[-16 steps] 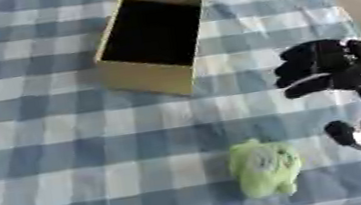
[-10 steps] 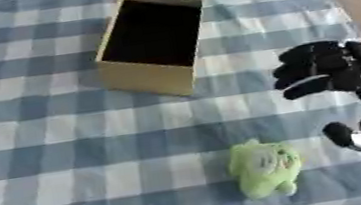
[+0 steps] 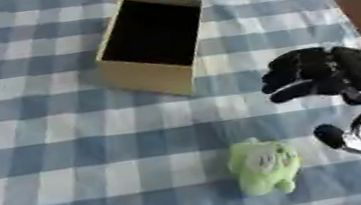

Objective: Pick up objects on the table and place them in the box.

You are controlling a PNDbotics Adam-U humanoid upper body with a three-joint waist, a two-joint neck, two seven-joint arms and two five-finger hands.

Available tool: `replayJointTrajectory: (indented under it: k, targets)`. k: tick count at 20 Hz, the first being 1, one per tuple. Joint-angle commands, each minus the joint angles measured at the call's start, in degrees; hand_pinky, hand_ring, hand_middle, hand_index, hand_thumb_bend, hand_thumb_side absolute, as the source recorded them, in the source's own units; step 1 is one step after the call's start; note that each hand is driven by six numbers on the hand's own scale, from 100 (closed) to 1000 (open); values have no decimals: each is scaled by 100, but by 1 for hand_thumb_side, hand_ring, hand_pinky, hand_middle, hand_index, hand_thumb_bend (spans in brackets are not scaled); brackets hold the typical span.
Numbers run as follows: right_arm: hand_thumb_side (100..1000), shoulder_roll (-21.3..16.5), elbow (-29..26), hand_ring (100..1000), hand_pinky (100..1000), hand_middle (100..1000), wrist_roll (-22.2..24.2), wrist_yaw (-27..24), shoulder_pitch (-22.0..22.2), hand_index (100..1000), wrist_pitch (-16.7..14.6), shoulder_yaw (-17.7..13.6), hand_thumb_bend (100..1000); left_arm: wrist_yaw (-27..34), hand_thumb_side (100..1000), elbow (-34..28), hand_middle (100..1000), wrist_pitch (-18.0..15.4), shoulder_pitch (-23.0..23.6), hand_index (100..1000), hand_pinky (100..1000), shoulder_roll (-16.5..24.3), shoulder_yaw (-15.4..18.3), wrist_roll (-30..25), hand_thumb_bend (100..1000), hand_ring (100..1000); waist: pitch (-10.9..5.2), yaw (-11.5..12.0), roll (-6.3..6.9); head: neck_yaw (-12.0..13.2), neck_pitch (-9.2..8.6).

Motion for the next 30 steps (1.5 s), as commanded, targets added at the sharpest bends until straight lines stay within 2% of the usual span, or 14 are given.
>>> replayJointTrajectory:
  k: [1, 2, 6, 17, 20, 27, 28, 30]
  targets:
    - [1000, -93, -87, 841, 870, 815, 247, 18, -46, 914, 179, 86, 100, -15, 824, -84, 614, -1, -32, 658, 357, 63, -7, -36, 100, 544, -97, 8, 12, -31, 36]
    - [1000, -79, -87, 841, 871, 814, 318, 25, -60, 914, 234, 131, 100, -15, 824, -84, 614, 2, -32, 658, 357, 63, -11, -45, 100, 544, -99, 11, 11, -36, 42]
    - [908, -44, -87, 832, 875, 802, 564, 26, -113, 906, 413, 256, 100, -14, 825, -84, 614, 8, -16, 658, 356, 60, -18, -80, 100, 544, -115, 16, -1, -45, 56]
    - [568, -33, -87, 874, 931, 832, 1606, -2, -148, 931, 584, 504, 100, -12, 825, -84, 615, 9, -2, 658, 356, 58, -29, -160, 100, 544, -146, 28, -25, -11, 73]
    - [541, -30, -87, 876, 936, 838, 1801, -102, -151, 943, 673, 512, 100, -17, 825, -84, 615, 12, 0, 658, 355, 58, -30, -191, 100, 544, -149, 24, -28, -1, 76]
    - [390, -38, -87, 862, 940, 851, 2221, -229, -123, 963, 777, 528, 135, -18, 824, -84, 616, 15, 13, 658, 355, 53, -36, -259, 100, 544, -165, 14, -38, 24, 80]
    - [352, -28, -87, 855, 938, 849, 2271, -268, -115, 963, 797, 537, 143, -18, 824, -84, 616, 15, 14, 658, 355, 51, -37, -267, 100, 544, -166, 15, -38, 29, 78]
    - [201, -11, -87, 845, 934, 844, 2363, -360, -106, 962, 840, 552, 171, -19, 824, -84, 616, 15, 11, 658, 355, 48, -38, -283, 100, 544, -167, 15, -41, 42, 81]
